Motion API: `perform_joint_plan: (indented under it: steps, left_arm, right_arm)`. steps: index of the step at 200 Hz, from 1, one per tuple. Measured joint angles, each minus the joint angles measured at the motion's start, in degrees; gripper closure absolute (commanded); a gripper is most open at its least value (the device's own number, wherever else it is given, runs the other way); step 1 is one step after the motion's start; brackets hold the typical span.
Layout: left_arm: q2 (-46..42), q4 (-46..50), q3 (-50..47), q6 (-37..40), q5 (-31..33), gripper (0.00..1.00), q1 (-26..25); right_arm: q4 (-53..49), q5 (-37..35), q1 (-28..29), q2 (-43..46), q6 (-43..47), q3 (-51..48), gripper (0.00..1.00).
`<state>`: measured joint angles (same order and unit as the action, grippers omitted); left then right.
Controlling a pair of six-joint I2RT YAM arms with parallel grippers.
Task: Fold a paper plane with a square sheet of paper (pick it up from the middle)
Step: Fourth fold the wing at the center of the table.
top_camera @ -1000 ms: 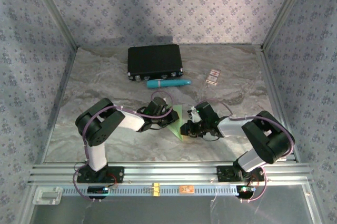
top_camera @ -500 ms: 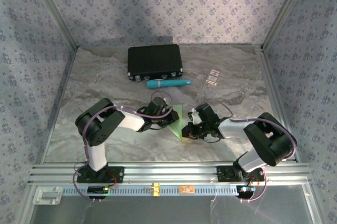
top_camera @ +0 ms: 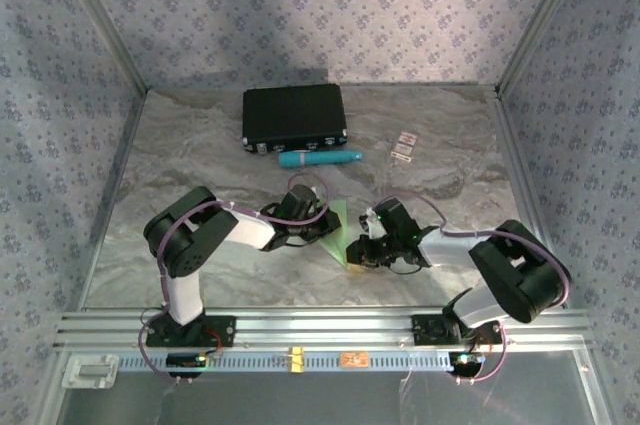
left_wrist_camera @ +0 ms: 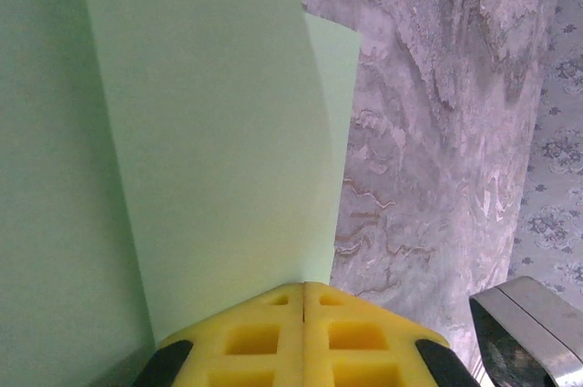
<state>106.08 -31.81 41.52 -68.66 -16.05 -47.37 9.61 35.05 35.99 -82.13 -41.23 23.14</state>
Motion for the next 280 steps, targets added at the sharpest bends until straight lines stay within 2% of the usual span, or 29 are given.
perform_joint_plan:
  steps: [16,45,60,70,82,103,149,205,280]
  left_arm:
    - [0.02,-0.15,-0.07,0.02,0.02,0.97,0.0]
    - [0.02,-0.24,-0.11,0.02,0.02,0.97,0.0]
    - [0.07,-0.33,-0.11,0.02,0.0,0.97,0.0]
    - [0.11,-0.44,-0.11,0.02,0.0,0.97,0.0]
    - [0.11,-0.46,-0.11,0.02,0.0,0.97,0.0]
    - [0.11,-0.44,-0.11,0.02,0.02,0.97,0.0]
    - [0.11,-0.46,-0.11,0.02,0.0,0.97,0.0]
    - [0.11,-0.46,-0.11,0.04,0.0,0.97,0.0]
    - [0.11,-0.46,-0.11,0.04,0.0,0.97,0.0]
  right_arm:
    - [-2.62,-0.31,-0.13,1.86,0.07,0.0,0.8]
    - [-7.61,-1.57,-1.6,7.15,0.28,0.39,0.67]
    - [-8.13,-2.6,-2.29,9.31,0.13,0.9,0.66]
    - [-8.11,-2.84,-2.49,9.77,0.09,1.46,0.69]
    - [-7.8,-2.82,-2.47,9.42,0.24,2.49,0.81]
    - [-7.04,-2.62,-1.66,7.41,-0.09,4.76,0.92]
    - [-4.76,-2.69,1.09,1.44,-0.37,8.28,0.94]
    - [-3.04,-2.86,1.42,-4.55,-0.42,9.11,0.94]
    - [1.18,-2.67,1.68,-5.38,-2.03,6.25,0.94]
